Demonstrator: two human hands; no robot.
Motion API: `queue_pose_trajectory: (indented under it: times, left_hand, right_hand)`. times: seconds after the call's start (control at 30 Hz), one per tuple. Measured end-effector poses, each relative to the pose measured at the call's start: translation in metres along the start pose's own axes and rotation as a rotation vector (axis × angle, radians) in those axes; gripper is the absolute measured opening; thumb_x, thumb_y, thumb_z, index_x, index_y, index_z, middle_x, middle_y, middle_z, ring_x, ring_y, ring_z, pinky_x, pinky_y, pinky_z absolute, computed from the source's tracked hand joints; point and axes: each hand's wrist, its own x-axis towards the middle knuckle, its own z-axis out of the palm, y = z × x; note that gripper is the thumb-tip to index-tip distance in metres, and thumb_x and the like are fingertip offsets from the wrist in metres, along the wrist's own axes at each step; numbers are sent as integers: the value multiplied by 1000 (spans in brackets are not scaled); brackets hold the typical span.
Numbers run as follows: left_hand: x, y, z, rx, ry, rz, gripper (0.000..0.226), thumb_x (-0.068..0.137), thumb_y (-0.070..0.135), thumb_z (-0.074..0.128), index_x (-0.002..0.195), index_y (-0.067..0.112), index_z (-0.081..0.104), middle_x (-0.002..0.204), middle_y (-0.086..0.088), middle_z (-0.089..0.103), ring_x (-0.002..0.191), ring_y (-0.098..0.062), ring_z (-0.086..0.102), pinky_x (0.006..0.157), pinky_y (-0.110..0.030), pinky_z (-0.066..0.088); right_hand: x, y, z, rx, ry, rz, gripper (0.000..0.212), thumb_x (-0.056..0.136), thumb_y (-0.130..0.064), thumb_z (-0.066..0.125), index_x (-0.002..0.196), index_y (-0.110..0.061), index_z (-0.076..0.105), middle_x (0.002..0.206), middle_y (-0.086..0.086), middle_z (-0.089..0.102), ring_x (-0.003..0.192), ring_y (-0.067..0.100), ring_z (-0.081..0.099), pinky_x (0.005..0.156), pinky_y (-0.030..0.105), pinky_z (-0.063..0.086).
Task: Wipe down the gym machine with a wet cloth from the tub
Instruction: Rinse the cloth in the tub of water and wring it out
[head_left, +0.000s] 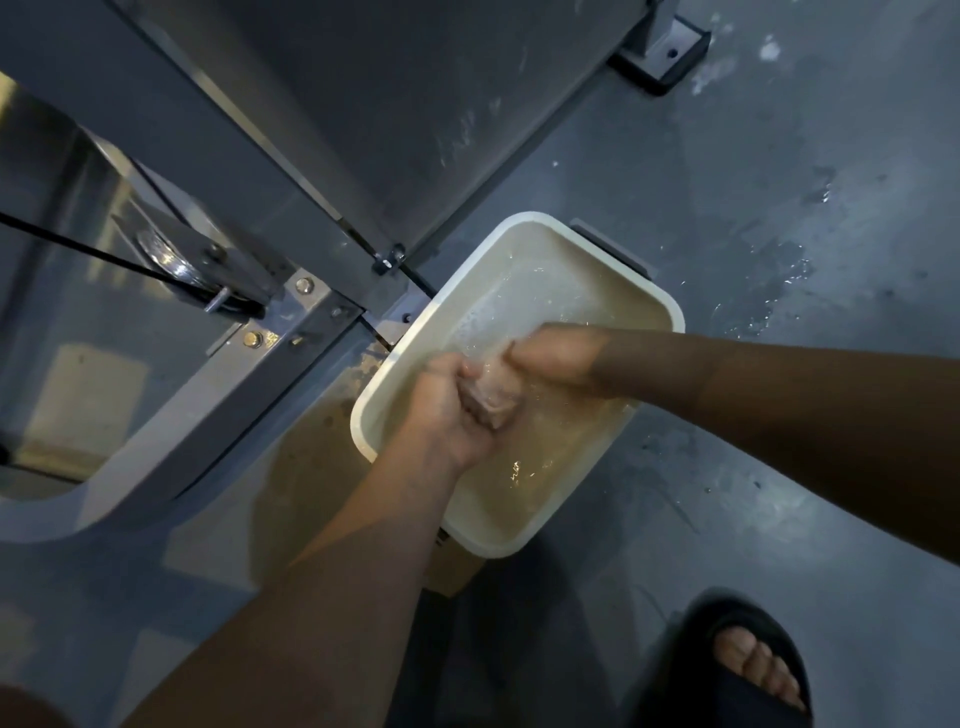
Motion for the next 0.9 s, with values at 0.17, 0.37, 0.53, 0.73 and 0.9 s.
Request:
queue_pose_trajectory:
  times: [0.17,0.37,0.53,0.73,0.9]
  left_hand:
    - [8,0,-1,99,106,47,18,99,2,43,91,-1,58,81,-17,66,54,-20,60,50,-28,42]
    - [7,-4,5,142,122,-39,31,92,22,43,62,18,49,61,-3,48,39,-15,38,42,-18,39]
    - [3,0,6,140,112,33,37,97,24,35,63,19,50,43,3,35,37,-11,27,41,-17,18]
    - [-9,3,27,120,57,17,58,96,17,31,41,18,50,49,3,24,44,-11,18,53,-25,10]
    - [-14,6,39,-99,-15,-101,44,105,41,48,66,21,52,49,6,38,36,-8,24,34,-16,16]
  right_hand:
    - [-6,-3,1,35,93,-10,7,93,-9,66,89,-11,60,73,7,60,57,23,58,39,21,42]
    - [-9,-7,3,-132,42,-128,22,105,-23,46,84,-17,52,78,3,52,65,22,53,50,27,44]
    - [-17,-9,15,-20,21,-279,47,104,-49,42,72,-17,55,60,3,51,50,19,45,46,23,35]
    - [-36,-11,20,120,96,-423,56,101,-47,52,55,-17,48,52,-6,53,50,8,52,53,19,41]
    - [-34,-10,15,-281,323,-411,56,109,-42,28,67,-19,57,63,2,60,69,25,60,68,31,41]
